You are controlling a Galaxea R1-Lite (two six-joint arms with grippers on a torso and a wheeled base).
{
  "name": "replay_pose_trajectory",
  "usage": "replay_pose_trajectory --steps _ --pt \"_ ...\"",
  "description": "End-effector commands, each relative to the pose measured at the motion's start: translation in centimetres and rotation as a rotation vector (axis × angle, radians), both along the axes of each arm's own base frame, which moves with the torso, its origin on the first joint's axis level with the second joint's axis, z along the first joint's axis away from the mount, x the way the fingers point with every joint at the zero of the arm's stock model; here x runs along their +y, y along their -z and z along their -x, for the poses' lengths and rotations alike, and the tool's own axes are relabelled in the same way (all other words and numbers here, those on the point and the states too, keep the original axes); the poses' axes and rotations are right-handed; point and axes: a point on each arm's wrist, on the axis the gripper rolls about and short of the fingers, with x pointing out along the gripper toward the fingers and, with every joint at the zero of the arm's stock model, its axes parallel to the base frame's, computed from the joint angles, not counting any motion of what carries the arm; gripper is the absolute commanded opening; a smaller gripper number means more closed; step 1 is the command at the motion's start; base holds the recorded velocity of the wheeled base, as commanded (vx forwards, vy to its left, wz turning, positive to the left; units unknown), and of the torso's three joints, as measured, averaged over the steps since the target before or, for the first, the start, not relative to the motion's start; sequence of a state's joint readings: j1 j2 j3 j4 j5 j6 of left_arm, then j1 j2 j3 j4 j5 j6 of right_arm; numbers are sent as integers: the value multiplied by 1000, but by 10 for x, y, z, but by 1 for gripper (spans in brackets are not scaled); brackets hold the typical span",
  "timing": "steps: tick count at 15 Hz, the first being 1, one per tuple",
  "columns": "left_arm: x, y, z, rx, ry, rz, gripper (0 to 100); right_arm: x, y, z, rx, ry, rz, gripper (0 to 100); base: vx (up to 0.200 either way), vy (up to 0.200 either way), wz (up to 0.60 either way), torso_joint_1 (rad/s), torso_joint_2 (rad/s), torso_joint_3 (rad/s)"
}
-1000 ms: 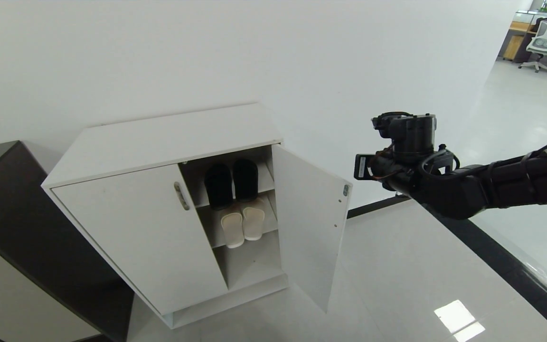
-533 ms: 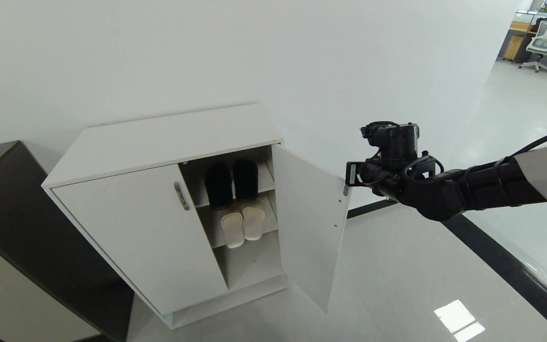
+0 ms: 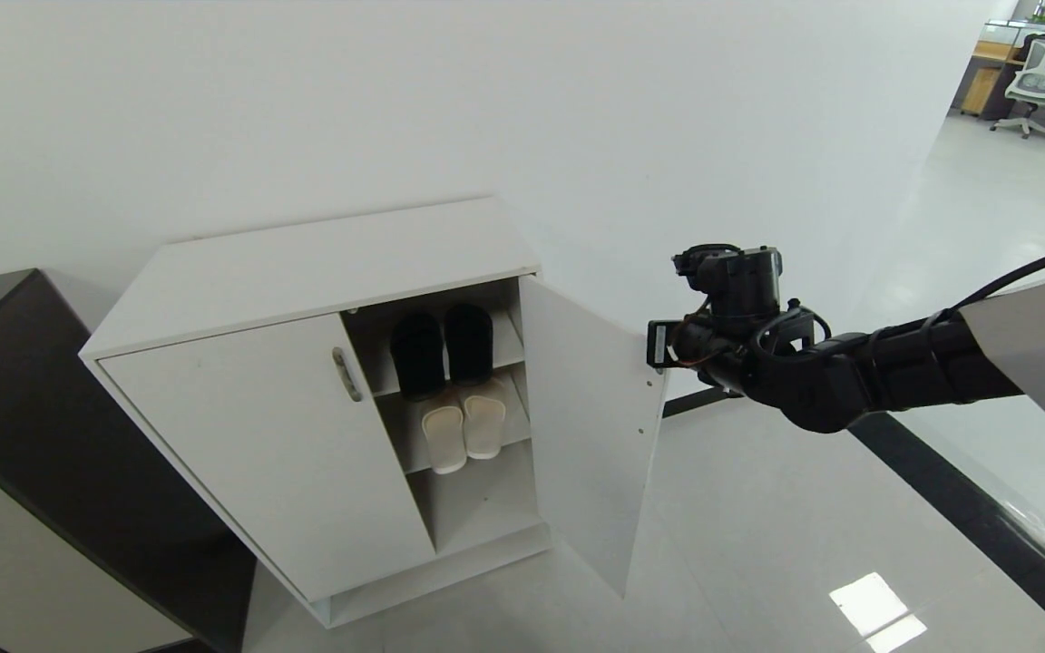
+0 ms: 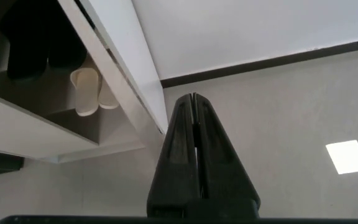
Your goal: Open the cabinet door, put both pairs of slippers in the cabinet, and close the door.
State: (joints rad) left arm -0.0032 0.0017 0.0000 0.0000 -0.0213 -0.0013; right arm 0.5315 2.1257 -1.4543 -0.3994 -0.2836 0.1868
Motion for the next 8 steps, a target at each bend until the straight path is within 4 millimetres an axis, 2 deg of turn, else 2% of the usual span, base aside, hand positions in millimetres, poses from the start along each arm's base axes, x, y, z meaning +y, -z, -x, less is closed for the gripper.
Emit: replay_pose_trajectory --steps 1,5,7,8 --pt "0 0 0 1 0 0 0 8 0 7 2 -20 -6 0 0 0 0 0 0 0" --pt "0 0 0 1 0 0 0 28 -7 31 0 -85 -14 0 0 0 0 0 0 0" --pt "0 0 0 1 0 0 0 40 -13 49 -4 -132 -19 0 0 0 0 0 0 0" --pt "0 0 0 1 0 0 0 50 -18 66 -3 -171 -41 0 0 0 0 0 0 0"
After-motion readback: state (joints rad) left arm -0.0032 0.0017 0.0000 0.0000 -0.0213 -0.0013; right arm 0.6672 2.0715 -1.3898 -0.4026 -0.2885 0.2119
